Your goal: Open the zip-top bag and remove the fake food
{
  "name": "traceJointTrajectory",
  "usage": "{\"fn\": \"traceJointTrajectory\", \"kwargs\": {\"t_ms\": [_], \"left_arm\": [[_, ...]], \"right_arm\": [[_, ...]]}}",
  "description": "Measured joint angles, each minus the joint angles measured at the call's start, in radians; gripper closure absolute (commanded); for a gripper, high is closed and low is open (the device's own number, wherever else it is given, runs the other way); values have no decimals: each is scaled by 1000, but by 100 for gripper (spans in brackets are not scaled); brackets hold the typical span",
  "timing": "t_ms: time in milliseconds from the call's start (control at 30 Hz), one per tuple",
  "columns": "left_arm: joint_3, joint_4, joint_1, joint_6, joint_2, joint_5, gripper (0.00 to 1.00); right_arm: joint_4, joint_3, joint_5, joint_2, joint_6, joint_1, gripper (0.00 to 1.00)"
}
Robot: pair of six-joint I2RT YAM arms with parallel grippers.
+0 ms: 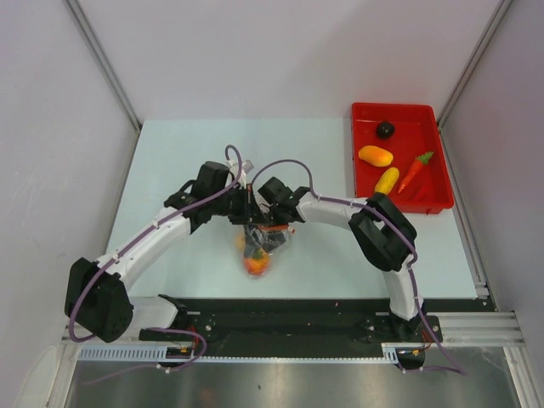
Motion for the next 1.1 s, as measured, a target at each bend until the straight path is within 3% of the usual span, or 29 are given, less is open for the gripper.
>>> {"fn": "traceJointTrajectory", "kwargs": {"t_ms": [67, 200, 400, 633, 1100], "left_arm": [[-6, -5, 0, 1, 0, -1, 100], [-10, -11, 0, 9, -3, -10, 100], [-15, 0, 0, 17, -6, -17, 100], [-13, 82, -8, 17, -12, 14, 100], [-16, 16, -5, 44, 9, -28, 100]], "right_arm": [[0, -2, -3, 2, -2, 6, 45], [-1, -7, 2, -3, -6, 4, 74], [-21, -32, 50, -59, 3, -17, 98], [-42, -44, 124, -127, 21, -44, 100], [-45, -45, 176, -302, 29, -129, 100]]}}
